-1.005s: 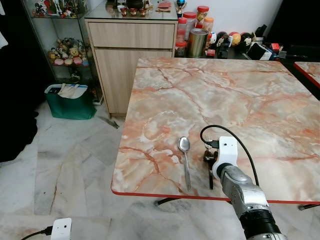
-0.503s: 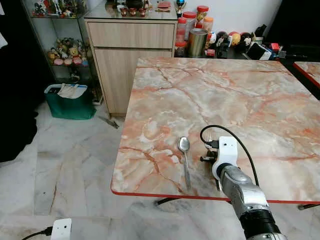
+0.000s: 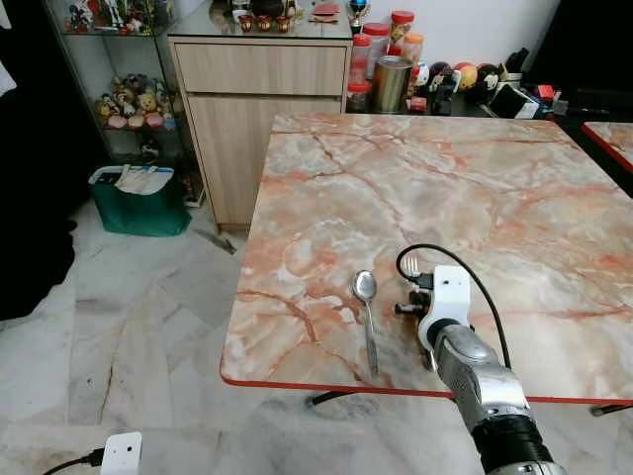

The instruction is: Setting the table

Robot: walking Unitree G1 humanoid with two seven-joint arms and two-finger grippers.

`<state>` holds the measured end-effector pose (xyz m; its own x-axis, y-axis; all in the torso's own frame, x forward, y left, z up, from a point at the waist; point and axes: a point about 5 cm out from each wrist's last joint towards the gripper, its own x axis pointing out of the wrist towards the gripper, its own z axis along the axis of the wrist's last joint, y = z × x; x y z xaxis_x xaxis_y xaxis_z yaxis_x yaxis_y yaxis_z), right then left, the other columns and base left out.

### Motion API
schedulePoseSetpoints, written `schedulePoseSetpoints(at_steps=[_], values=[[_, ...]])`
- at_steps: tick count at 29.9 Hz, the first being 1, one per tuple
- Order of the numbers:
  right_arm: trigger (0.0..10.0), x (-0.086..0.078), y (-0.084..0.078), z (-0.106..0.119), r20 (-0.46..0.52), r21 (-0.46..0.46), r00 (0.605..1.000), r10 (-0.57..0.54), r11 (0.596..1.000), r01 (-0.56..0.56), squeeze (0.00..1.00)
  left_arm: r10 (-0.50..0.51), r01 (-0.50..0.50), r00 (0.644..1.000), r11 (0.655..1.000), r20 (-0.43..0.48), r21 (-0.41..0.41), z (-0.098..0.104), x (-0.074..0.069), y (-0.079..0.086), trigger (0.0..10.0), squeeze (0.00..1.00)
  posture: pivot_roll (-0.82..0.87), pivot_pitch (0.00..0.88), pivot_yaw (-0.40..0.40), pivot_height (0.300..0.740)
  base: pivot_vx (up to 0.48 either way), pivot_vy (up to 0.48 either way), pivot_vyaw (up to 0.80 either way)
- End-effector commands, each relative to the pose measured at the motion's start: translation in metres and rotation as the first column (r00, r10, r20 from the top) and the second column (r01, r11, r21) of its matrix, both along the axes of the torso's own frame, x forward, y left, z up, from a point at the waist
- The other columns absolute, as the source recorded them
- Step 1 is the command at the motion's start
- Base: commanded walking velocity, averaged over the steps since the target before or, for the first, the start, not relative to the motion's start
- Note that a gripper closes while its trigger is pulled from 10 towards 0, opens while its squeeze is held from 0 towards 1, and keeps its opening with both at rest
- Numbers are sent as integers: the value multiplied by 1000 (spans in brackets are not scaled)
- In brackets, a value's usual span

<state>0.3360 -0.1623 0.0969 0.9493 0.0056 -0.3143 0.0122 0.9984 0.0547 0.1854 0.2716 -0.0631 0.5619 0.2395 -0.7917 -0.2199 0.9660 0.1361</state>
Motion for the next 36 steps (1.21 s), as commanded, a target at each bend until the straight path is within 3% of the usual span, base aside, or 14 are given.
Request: schedulePoseSetpoints(at_steps=[1,4,5,8,19,36], values=[[10000,4,-3,21,120,7,992,-26,1000,26,0,-13,13,1000,1000,-16,8,-2,-4,0,10000,0,2,80,-47,740,0,0,0],[10000,4,-3,23,136,24,990,-38,999,35,0,-15,15,1000,1000,-16,10,-2,-4,0,10000,0,0,76,-45,740,0,0,0],[10000,3,-6,30,204,29,978,-47,999,42,0,-21,21,1000,1000,-15,14,-2,-4,0,10000,0,-1,68,-44,740,0,0,0],[10000,0,-9,33,244,29,968,-50,999,44,0,-36,36,999,999,-16,35,-1,-4,1,10000,0,-2,64,-42,740,0,-258,0],[10000,-1,-7,38,295,24,955,-18,1000,11,0,-29,30,999,999,-16,46,-1,-4,2,10000,0,0,78,-43,740,0,-424,0],[10000,2,-7,42,296,-5,955,-5,1000,7,0,-16,17,1000,999,-16,41,-1,-3,2,10000,0,-3,97,-44,740,0,-422,0]])
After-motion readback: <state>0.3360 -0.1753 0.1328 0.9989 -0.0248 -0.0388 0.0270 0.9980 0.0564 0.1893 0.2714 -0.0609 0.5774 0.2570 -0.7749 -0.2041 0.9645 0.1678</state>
